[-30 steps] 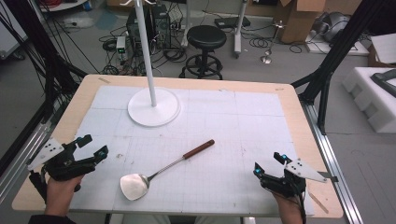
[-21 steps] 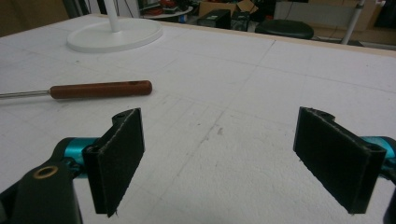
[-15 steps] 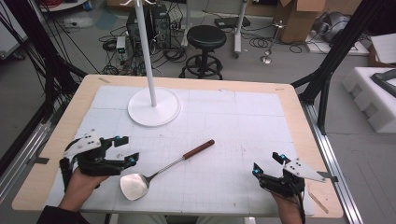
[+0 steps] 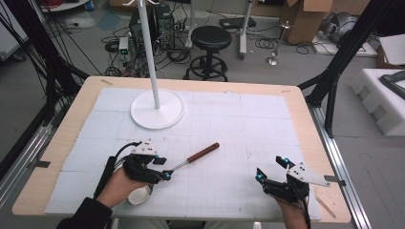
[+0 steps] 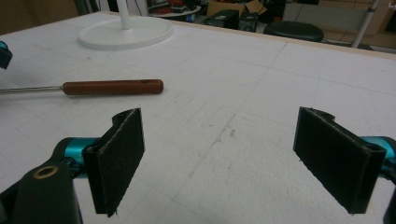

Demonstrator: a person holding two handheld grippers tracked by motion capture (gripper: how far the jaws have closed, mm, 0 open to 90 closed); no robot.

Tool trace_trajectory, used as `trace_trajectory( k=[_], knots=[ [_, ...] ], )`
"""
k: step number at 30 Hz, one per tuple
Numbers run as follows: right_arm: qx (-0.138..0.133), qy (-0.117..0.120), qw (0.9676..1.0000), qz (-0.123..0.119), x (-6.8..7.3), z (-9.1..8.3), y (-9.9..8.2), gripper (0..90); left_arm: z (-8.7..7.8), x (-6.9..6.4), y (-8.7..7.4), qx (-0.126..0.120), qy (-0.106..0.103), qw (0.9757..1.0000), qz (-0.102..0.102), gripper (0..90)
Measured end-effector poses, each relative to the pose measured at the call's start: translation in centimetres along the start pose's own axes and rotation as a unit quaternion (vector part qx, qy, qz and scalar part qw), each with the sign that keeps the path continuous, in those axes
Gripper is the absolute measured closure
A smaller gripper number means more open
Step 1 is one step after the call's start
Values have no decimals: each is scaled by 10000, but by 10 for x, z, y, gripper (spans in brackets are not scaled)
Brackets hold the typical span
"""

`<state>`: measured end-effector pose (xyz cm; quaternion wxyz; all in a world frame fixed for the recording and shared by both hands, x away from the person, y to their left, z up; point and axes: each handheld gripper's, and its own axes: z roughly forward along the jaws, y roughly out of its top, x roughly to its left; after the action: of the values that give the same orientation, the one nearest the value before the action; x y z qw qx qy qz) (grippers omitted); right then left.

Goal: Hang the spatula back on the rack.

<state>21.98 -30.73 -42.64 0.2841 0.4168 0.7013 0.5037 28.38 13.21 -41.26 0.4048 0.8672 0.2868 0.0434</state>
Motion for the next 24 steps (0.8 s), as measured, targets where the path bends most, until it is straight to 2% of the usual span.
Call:
trace_trajectory(
  k=[3, 8, 10, 14, 17, 21, 22, 24],
  knots=[
    [8, 1, 10000, 8, 1, 1, 0, 157, 9, -2, 1, 190, 48, 9998, -32, 477],
    [17, 6, 10000, 14, 1, 2, 0, 157, 20, -5, 3, 516, 285, 9983, -46, 552],
    [16, 7, 10000, -2, 2, 3, 1, 157, 22, -5, 3, 569, 325, 9978, -64, 588],
    [45, -2, 10000, -32, 2, 3, 0, 157, 27, -7, 3, 853, 449, 9953, 8, 647],
    [41, -14, 10000, -5, 2, 3, 0, 157, 28, -10, 4, 904, 598, 9941, 16, 696],
    [45, -1, 10000, -37, 2, 4, 1, 157, 28, -6, 5, 949, 578, 9938, -35, 783],
    [46, 1, 10000, -34, 3, 4, 1, 158, 28, -6, 5, 947, 581, 9938, -49, 828],
    [39, 0, 10000, -23, 3, 4, 1, 158, 28, -6, 6, 975, 586, 9935, -32, 833]
  ],
)
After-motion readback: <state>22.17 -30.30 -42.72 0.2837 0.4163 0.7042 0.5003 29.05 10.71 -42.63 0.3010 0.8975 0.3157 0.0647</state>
